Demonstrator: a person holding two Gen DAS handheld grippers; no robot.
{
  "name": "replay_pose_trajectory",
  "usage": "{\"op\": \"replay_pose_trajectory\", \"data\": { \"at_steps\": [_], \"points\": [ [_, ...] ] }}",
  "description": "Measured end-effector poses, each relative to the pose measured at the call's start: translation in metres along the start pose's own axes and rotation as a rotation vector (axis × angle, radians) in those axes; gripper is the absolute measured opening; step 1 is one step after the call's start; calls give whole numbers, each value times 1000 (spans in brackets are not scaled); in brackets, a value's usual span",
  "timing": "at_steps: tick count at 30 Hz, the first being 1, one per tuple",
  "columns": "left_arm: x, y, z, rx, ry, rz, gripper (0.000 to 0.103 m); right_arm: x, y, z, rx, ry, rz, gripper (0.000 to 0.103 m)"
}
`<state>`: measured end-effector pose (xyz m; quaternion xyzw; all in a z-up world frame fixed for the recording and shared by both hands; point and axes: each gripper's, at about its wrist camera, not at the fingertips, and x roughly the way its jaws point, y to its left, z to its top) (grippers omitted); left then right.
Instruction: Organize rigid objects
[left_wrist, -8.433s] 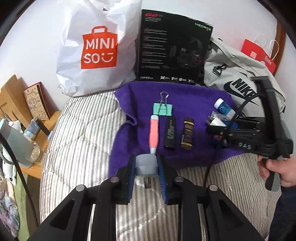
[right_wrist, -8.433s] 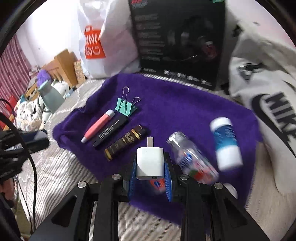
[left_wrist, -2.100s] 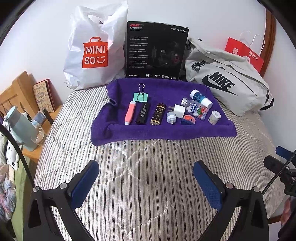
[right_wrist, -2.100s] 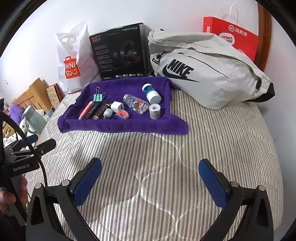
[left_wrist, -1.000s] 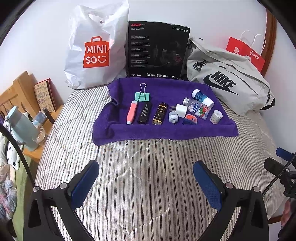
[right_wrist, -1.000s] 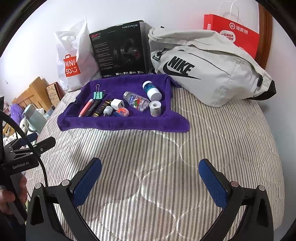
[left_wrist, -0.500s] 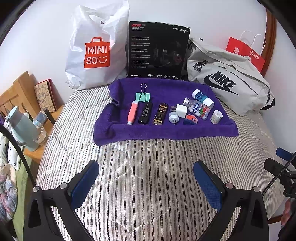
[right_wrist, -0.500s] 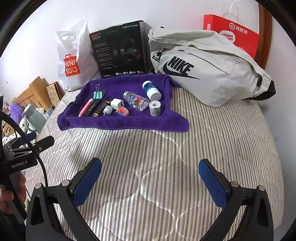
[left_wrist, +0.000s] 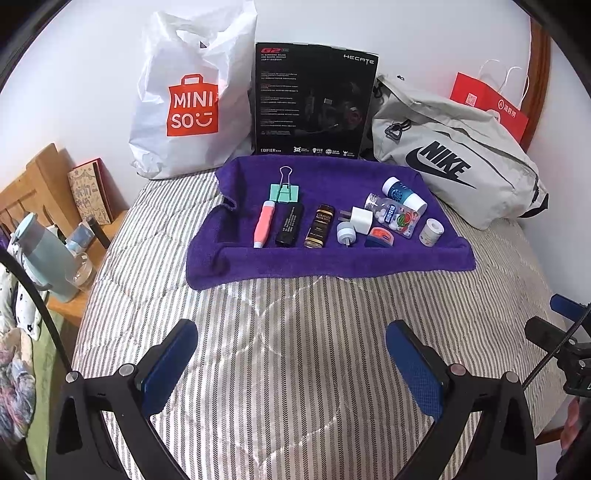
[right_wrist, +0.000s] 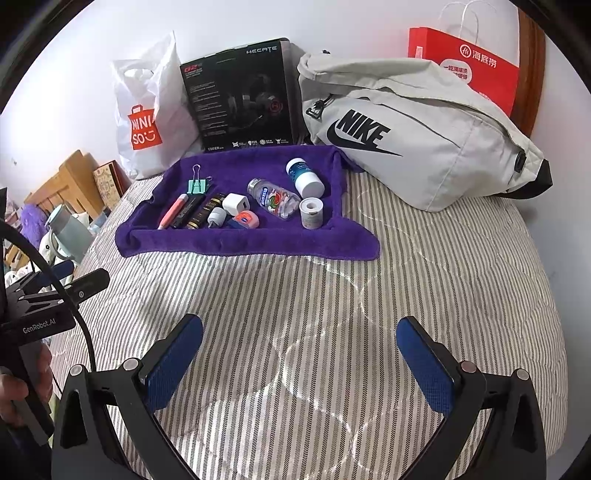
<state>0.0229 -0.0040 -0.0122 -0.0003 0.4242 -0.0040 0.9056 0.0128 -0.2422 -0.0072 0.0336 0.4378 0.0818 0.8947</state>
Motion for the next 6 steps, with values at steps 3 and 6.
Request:
{"op": "replay_pose_trajectory", "data": {
  "at_steps": [3,6],
  "points": [
    [0,0,0,0,1,-5,103,1,0,0,-5,3,1,103],
    [0,0,2,2,-8,-17,103,0,1,0,-6,2,3,103]
  ]
}}
